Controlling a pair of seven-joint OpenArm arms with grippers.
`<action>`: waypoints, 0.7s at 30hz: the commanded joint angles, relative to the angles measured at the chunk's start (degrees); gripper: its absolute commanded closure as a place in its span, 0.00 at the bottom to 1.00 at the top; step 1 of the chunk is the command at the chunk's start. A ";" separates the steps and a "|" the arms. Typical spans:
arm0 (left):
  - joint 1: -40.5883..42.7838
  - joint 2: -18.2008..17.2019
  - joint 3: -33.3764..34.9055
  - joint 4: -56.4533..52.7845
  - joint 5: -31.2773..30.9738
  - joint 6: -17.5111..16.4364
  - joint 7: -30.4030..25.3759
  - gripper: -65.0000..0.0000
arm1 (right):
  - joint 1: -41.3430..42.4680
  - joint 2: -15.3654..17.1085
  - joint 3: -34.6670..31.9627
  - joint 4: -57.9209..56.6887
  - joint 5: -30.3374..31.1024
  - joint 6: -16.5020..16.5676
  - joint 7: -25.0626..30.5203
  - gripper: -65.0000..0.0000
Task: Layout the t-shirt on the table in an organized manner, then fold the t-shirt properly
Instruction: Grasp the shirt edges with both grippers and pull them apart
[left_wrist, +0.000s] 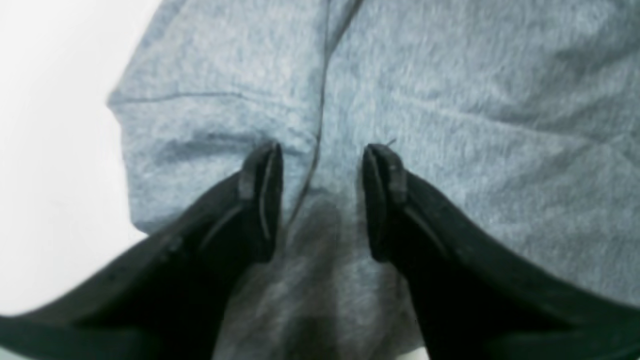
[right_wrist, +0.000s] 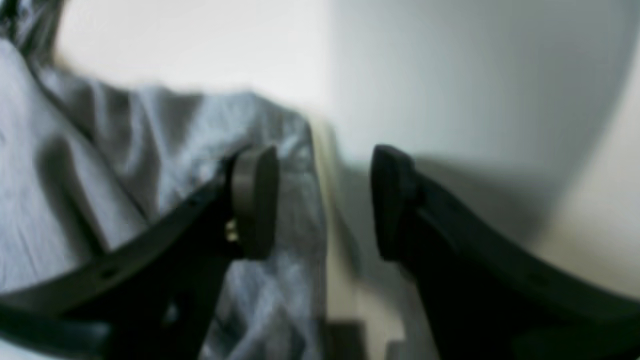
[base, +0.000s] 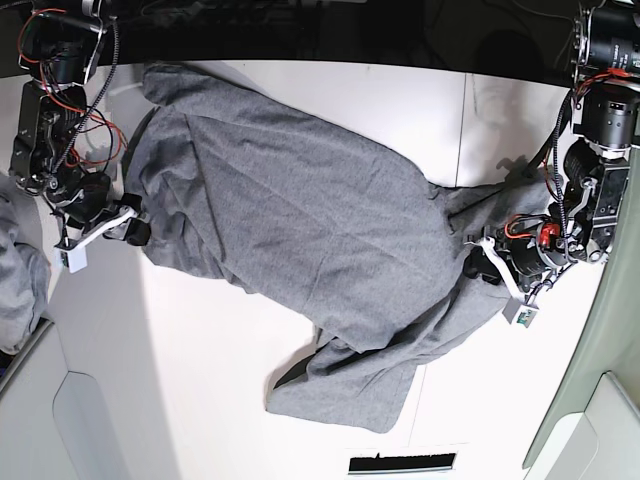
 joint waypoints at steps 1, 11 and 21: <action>-1.55 -0.83 -0.48 0.70 -0.57 -0.02 -1.66 0.56 | 1.25 0.44 -1.27 0.28 1.31 2.01 0.26 0.54; -1.53 -2.01 -0.48 0.68 5.22 1.51 -2.82 1.00 | 4.17 0.37 -6.93 0.48 -2.64 2.60 1.99 1.00; 0.46 -6.10 -0.46 0.46 5.18 2.54 1.70 1.00 | 5.22 1.77 1.11 16.50 -0.50 2.58 -5.66 1.00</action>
